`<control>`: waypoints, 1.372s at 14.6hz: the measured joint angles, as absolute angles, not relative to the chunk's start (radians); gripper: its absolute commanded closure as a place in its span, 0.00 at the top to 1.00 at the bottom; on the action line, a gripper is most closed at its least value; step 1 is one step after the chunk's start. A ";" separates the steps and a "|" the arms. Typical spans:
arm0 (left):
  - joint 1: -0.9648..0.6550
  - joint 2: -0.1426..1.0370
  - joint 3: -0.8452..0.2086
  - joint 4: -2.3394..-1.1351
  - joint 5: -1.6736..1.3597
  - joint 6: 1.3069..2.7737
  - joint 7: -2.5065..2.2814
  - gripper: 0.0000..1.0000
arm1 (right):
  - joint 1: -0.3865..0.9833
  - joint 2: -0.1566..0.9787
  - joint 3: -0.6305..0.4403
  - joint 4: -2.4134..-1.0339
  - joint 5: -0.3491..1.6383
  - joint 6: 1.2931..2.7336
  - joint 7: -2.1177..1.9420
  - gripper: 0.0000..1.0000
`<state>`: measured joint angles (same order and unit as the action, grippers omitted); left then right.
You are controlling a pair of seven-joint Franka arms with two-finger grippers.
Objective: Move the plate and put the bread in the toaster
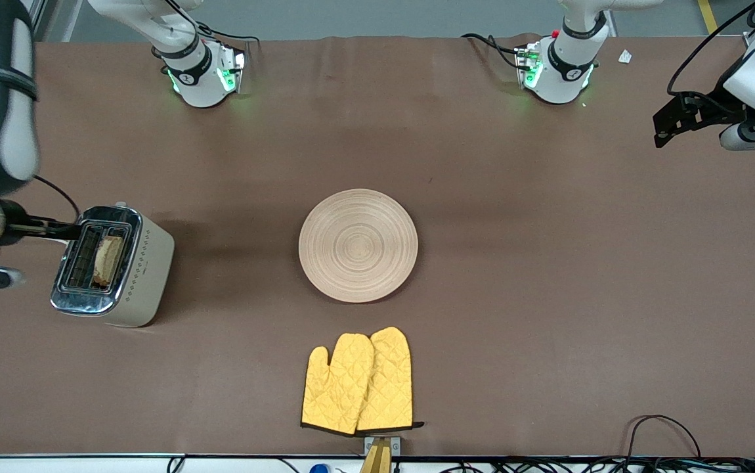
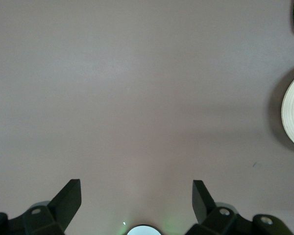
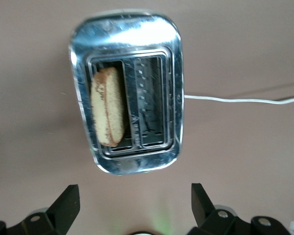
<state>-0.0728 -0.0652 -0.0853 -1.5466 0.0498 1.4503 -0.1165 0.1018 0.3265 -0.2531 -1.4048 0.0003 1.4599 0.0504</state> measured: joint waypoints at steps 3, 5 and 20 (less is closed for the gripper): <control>-0.073 -0.065 -0.085 -1.546 0.050 1.450 -0.117 1.00 | 0.093 0.246 -0.251 -1.406 0.057 1.500 0.046 1.00; -0.073 -0.065 -0.085 -1.546 0.050 1.450 -0.117 1.00 | 0.093 0.178 -0.248 -1.422 0.077 1.563 0.046 1.00; -0.072 -0.065 -0.082 -1.531 0.050 1.450 -0.117 1.00 | 0.104 -0.038 -0.230 -1.551 0.074 1.555 0.045 1.00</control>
